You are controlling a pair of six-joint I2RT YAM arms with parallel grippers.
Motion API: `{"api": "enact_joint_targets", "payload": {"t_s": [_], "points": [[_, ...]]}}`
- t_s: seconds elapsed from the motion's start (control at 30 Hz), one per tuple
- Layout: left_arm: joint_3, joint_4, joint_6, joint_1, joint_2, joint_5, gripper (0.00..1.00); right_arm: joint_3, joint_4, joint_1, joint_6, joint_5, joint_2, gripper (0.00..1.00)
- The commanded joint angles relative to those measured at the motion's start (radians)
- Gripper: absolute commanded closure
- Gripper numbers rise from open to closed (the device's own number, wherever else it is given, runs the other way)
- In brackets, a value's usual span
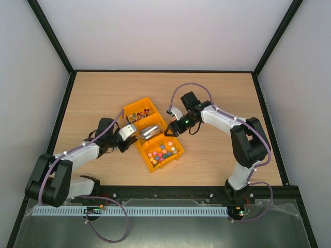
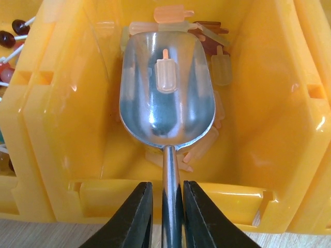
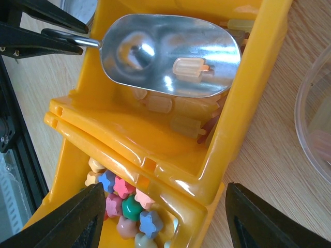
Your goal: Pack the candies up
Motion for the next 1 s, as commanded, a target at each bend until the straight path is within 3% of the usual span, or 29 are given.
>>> {"api": "enact_joint_targets", "payload": {"t_s": [0.0, 0.17, 0.53, 0.97], "points": [[0.007, 0.03, 0.001, 0.007, 0.024, 0.023, 0.84, 0.032, -0.047, 0.007, -0.006, -0.012, 0.022, 0.35], [0.023, -0.003, 0.006, 0.007, 0.007, 0.02, 0.98, 0.038, -0.046, 0.006, -0.004, -0.011, 0.025, 0.35], [0.226, -0.474, 0.13, 0.007, -0.143, -0.087, 0.98, 0.029, -0.013, 0.006, 0.027, -0.005, -0.005, 0.34], [0.539, -0.98, 0.273, 0.001, -0.067, -0.271, 0.98, -0.002, 0.015, 0.006, 0.044, 0.042, -0.024, 0.3]]}}
